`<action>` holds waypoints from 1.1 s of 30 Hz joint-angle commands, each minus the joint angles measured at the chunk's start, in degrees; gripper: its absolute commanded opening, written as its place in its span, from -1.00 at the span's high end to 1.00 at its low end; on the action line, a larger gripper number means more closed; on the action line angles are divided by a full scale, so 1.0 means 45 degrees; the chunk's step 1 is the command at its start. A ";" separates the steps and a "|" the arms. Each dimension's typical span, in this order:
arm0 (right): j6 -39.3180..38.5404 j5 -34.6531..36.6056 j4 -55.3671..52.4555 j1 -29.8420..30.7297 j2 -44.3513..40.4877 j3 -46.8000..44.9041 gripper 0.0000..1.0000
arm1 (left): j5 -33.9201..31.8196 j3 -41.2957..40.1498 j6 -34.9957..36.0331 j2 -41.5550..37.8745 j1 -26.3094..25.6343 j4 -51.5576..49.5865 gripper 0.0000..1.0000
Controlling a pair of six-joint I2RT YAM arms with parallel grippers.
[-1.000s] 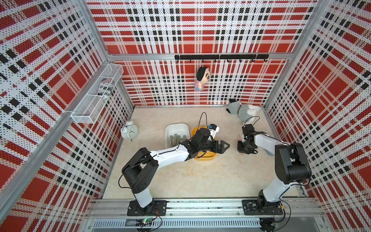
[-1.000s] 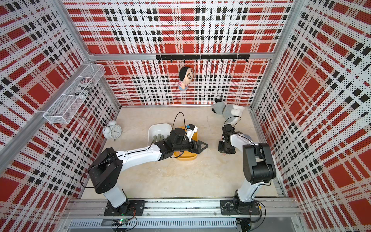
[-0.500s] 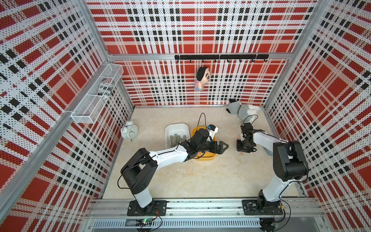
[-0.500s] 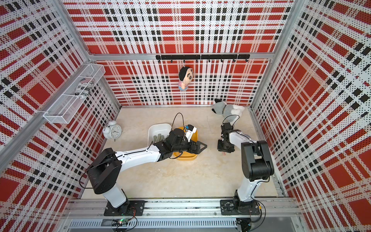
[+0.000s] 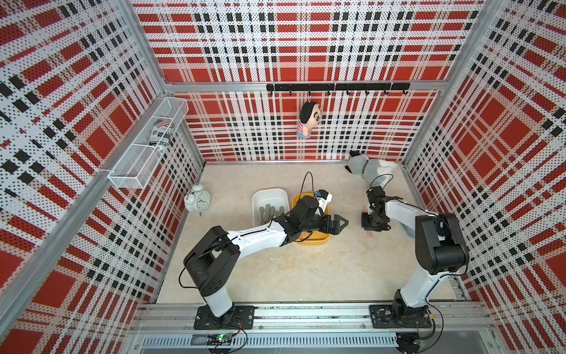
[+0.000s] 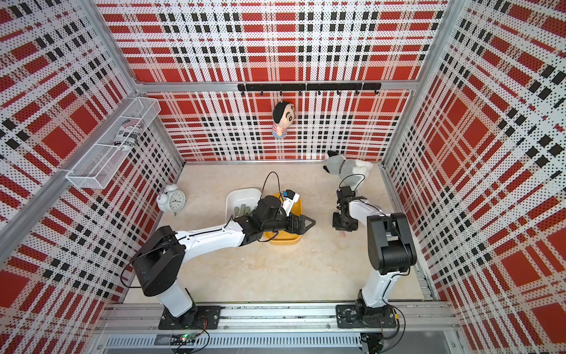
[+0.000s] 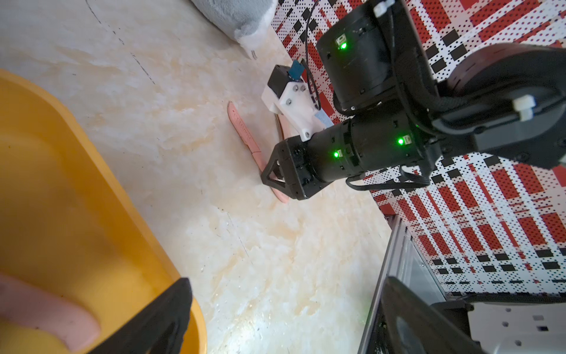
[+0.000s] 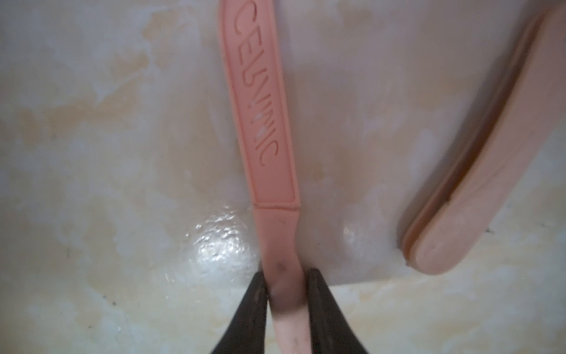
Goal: Place the fruit knives into the storage box by color
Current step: Pick up the fruit knife from the center of the board.
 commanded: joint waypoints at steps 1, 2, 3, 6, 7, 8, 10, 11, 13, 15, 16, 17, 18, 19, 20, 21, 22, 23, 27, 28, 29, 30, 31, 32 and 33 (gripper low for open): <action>-0.0072 -0.0389 -0.0159 0.0256 0.0701 -0.0389 0.59 | -0.0122 -0.0161 0.0045 -0.0483 0.0077 0.0181 -0.97; -0.0069 -0.0390 -0.0183 0.0293 0.0688 -0.0371 0.60 | -0.0132 -0.0184 0.0027 -0.0472 0.0080 0.0180 -0.96; -0.0044 -0.0409 -0.0205 0.0316 0.0664 -0.0344 0.61 | -0.0132 -0.0203 0.0045 -0.0476 0.0088 0.0180 -0.97; -0.0024 -0.0429 -0.0324 0.0390 0.0501 -0.0182 0.62 | -0.0132 -0.0219 0.0028 -0.0478 0.0088 0.0198 -0.97; -0.0004 -0.0440 -0.0385 0.0426 0.0440 -0.0096 0.62 | -0.0132 -0.0229 0.0034 -0.0478 0.0096 0.0204 -0.97; -0.0004 -0.0445 -0.0449 0.0450 0.0382 -0.0023 0.62 | -0.0132 -0.0227 0.0036 -0.0478 0.0090 0.0200 -0.97; -0.0015 -0.0469 -0.0586 0.0488 0.0280 0.0153 0.63 | -0.0132 -0.0240 0.0029 -0.0467 0.0097 0.0208 -0.97; 0.0014 -0.0498 -0.0650 0.0508 0.0189 0.0230 0.63 | -0.0147 -0.0257 0.0046 -0.0478 0.0089 0.0203 -0.97; 0.0016 -0.0489 -0.0790 0.0588 0.0070 0.0370 0.63 | -0.0151 -0.0271 0.0045 -0.0498 0.0088 0.0203 -0.97; 0.0015 -0.0479 -0.0948 0.0646 -0.0023 0.0536 0.63 | -0.0171 -0.0305 0.0037 -0.0524 0.0115 0.0214 -0.96; 0.0018 -0.0469 -0.1020 0.0694 -0.0072 0.0614 0.63 | -0.0189 -0.0305 0.0033 -0.0555 0.0143 0.0214 -0.97; 0.0022 -0.0450 -0.1091 0.0737 -0.0126 0.0694 0.63 | -0.0183 -0.0323 0.0044 -0.0571 0.0137 0.0200 -0.97; 0.0029 -0.0432 -0.1181 0.0777 -0.0184 0.0774 0.63 | -0.0190 -0.0324 0.0028 -0.0583 0.0161 0.0180 -0.97; 0.0050 -0.0429 -0.1246 0.0817 -0.0243 0.0864 0.63 | -0.0209 -0.0356 0.0036 -0.0610 0.0187 0.0170 -0.97; 0.0055 -0.0425 -0.1314 0.0860 -0.0283 0.0928 0.63 | -0.0210 -0.0356 0.0038 -0.0607 0.0214 0.0180 -0.97; 0.0050 -0.0429 -0.1385 0.0883 -0.0335 0.1002 0.64 | -0.0229 -0.0374 0.0037 -0.0654 0.0225 0.0171 -0.97; 0.0055 -0.0412 -0.1456 0.0899 -0.0373 0.1067 0.63 | -0.0244 -0.0397 0.0037 -0.0664 0.0265 0.0161 -0.97; 0.0053 -0.0410 -0.1520 0.0936 -0.0404 0.1144 0.64 | -0.0249 -0.0406 0.0039 -0.0688 0.0292 0.0146 -0.97; 0.0069 -0.0410 -0.1736 0.1070 -0.0502 0.1411 0.64 | -0.0288 -0.0475 0.0056 -0.0767 0.0395 0.0100 -0.97; 0.0078 -0.0410 -0.1787 0.1104 -0.0521 0.1473 0.63 | -0.0288 -0.0476 0.0047 -0.0788 0.0417 0.0066 -0.97; 0.0094 -0.0410 -0.1843 0.1151 -0.0540 0.1548 0.64 | -0.0288 -0.0516 0.0057 -0.0810 0.0448 0.0063 -0.97; 0.0106 -0.0415 -0.1894 0.1207 -0.0560 0.1633 0.64 | -0.0307 -0.0519 0.0081 -0.0839 0.0473 0.0027 -0.97; 0.0131 -0.0430 -0.1940 0.1269 -0.0562 0.1713 0.64 | -0.0308 -0.0539 0.0100 -0.0863 0.0505 0.0006 -0.97; 0.0130 -0.0429 -0.2014 0.1341 -0.0580 0.1822 0.64 | -0.0319 -0.0578 0.0103 -0.0905 0.0532 -0.0030 -0.97; 0.0142 -0.0420 -0.2108 0.1420 -0.0581 0.1938 0.64 | -0.0327 -0.0624 0.0110 -0.0939 0.0574 -0.0046 -0.97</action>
